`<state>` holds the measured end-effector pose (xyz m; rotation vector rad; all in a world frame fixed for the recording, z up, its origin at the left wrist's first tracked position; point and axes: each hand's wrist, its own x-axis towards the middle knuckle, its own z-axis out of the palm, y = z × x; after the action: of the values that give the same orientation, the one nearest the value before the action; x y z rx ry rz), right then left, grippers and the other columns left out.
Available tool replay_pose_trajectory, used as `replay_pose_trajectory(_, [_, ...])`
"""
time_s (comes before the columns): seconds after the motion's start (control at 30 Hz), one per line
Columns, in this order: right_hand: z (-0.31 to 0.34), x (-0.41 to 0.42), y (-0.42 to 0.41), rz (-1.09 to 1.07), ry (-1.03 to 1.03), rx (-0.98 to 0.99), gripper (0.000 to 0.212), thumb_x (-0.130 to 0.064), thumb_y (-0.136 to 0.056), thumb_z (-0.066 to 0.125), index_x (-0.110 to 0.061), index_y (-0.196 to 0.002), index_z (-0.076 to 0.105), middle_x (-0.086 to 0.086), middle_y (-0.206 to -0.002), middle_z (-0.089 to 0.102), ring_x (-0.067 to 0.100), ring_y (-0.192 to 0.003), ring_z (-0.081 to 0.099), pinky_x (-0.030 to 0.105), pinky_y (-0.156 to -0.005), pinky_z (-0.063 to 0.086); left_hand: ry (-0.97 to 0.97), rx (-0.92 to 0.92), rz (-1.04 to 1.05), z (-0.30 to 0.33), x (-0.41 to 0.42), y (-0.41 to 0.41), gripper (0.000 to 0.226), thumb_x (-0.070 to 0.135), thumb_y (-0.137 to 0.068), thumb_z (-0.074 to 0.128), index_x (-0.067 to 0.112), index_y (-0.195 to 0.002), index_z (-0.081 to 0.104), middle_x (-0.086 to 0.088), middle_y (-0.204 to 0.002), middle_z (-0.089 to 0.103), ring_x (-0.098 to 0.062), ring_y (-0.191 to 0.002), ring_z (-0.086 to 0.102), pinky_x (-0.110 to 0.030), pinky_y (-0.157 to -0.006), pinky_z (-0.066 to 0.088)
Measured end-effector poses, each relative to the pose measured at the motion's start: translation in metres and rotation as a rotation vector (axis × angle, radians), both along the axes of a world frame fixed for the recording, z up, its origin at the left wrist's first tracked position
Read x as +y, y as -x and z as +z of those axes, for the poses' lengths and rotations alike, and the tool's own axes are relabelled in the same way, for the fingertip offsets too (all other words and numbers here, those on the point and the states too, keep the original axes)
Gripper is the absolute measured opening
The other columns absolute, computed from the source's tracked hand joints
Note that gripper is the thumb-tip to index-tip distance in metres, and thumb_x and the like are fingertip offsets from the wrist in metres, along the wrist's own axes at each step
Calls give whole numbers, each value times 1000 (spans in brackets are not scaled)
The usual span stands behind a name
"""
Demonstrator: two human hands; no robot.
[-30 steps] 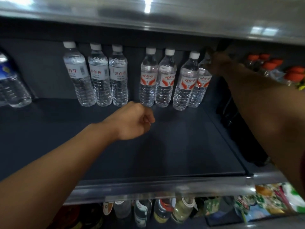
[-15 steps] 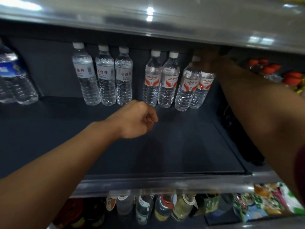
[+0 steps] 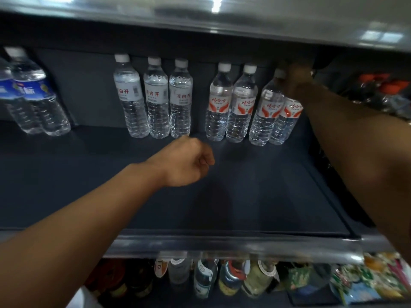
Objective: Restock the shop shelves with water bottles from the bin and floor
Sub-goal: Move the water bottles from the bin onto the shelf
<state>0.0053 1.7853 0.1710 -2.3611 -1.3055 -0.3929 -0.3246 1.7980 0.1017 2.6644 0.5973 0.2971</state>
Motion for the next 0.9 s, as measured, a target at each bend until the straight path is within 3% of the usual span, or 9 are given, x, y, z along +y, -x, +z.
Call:
replay_pose_trajectory(0.07, [-1,-8,8,-71,86,-84,38,-16,-93,55,3,-126,51,30,-129,51,44,-118,49,42,-93,42,3,13,5,-1,1,3,25,9,-85,61,17,-106,71,3,-98,72,-6,-85,64,-13,-78,44])
replay_pose_trajectory(0.17, [-2,-21,25,-90,97,-17,47,-20,-91,58,-4,-133,44,29,-128,51,44,-118,49,47,-97,44,1,29,8,-1,0,9,25,8,-84,60,17,-105,71,2,-98,73,-10,-89,66,-17,-81,47])
replay_pose_trajectory(0.23, [-4,-29,42,-82,79,-37,48,-17,-90,57,-5,-135,42,30,-129,50,45,-118,48,45,-96,43,-12,36,11,-2,-1,16,25,9,-84,60,17,-105,71,1,-98,73,-12,-90,66,-19,-82,47])
replay_pose_trajectory(0.33, [-17,-47,87,-2,60,0,32,-12,-90,54,-2,-120,56,29,-117,59,43,-111,55,40,-91,46,-9,67,20,-3,-7,33,27,10,-85,59,17,-108,70,0,-101,73,-15,-96,66,-22,-86,49])
replay_pose_trajectory(0.57, [-76,-107,264,287,-51,141,14,-14,-87,58,-15,-95,69,9,-94,67,31,-87,62,41,-78,51,15,176,48,-13,-29,128,25,15,-86,59,21,-108,69,0,-105,69,-20,-100,62,-27,-87,47])
replay_pose_trajectory(0.7, [-121,-142,381,400,78,340,12,-18,-90,55,-19,-95,66,1,-95,64,23,-88,60,39,-76,49,26,268,85,-35,-50,212,20,16,-86,55,17,-100,70,-3,-107,68,-24,-102,61,-31,-84,48])
replay_pose_trajectory(0.9, [-169,-167,509,605,303,453,22,-24,-96,43,-19,-104,63,-1,-105,57,19,-98,54,31,-77,44,140,364,217,-83,-74,330,28,26,-95,50,27,-121,63,7,-130,60,-12,-117,55,-22,-100,40])
